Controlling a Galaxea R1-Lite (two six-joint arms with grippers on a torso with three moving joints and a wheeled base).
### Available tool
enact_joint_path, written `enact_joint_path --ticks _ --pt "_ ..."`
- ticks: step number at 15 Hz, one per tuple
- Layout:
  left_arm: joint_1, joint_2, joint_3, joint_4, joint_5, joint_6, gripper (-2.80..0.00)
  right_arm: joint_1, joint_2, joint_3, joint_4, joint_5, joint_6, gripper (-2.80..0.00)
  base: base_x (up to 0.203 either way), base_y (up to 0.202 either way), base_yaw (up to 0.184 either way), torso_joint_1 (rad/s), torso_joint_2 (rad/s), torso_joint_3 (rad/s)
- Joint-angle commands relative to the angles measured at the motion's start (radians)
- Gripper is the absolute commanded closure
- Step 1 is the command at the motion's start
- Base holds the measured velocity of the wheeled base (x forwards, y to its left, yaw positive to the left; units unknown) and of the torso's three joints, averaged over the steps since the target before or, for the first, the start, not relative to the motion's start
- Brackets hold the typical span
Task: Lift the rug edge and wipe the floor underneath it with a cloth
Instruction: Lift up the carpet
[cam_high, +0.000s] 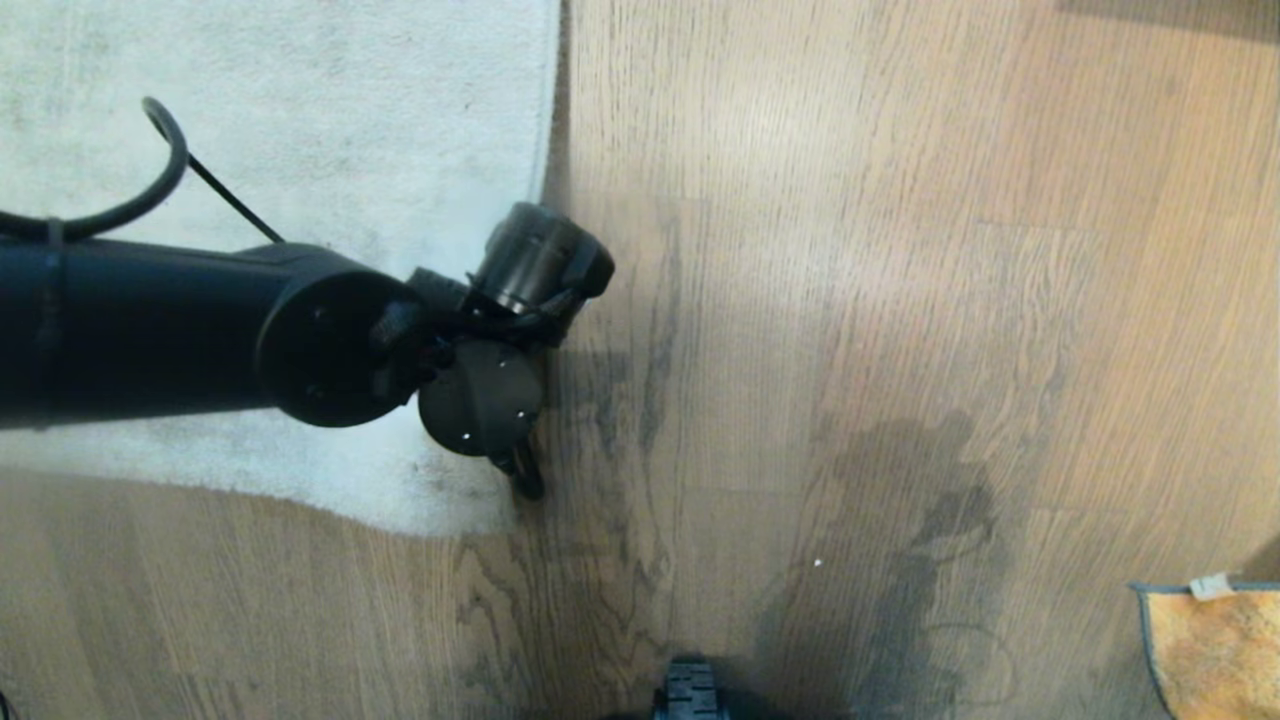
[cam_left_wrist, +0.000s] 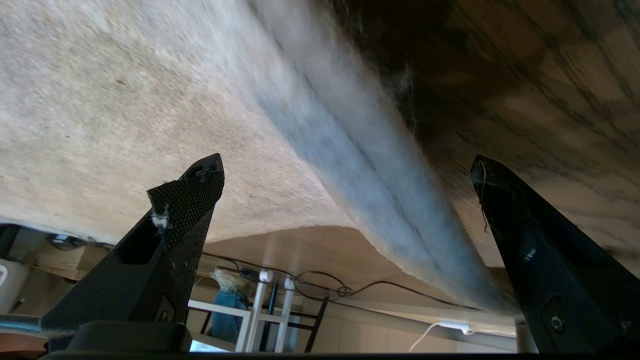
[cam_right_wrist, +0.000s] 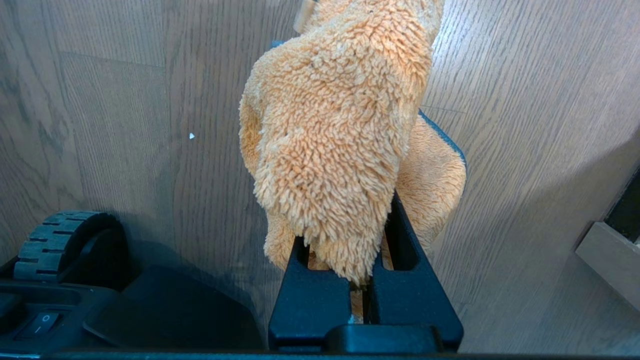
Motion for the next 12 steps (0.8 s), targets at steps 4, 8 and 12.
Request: enact_joint_path --ticks 4,8,12 --pt "-0.008 0.002 0.083 0.002 0.008 -0.053 -2.8 0.0 0.001 0.0 0.0 0.001 -0.001 0.0 0.0 0.0 0.0 0.0 0.0 0.0" --pt "-0.009 0.002 0.092 0.003 0.032 -0.049 -2.8 0.0 0.001 0.0 0.0 0.001 -0.001 0.0 0.0 0.0 0.0 0.0 0.0 0.0" --pt "-0.013 0.005 0.107 0.007 0.12 -0.034 -2.8 0.0 0.001 0.0 0.0 0.001 -0.001 0.0 0.0 0.0 0.0 0.0 0.0 0.0"
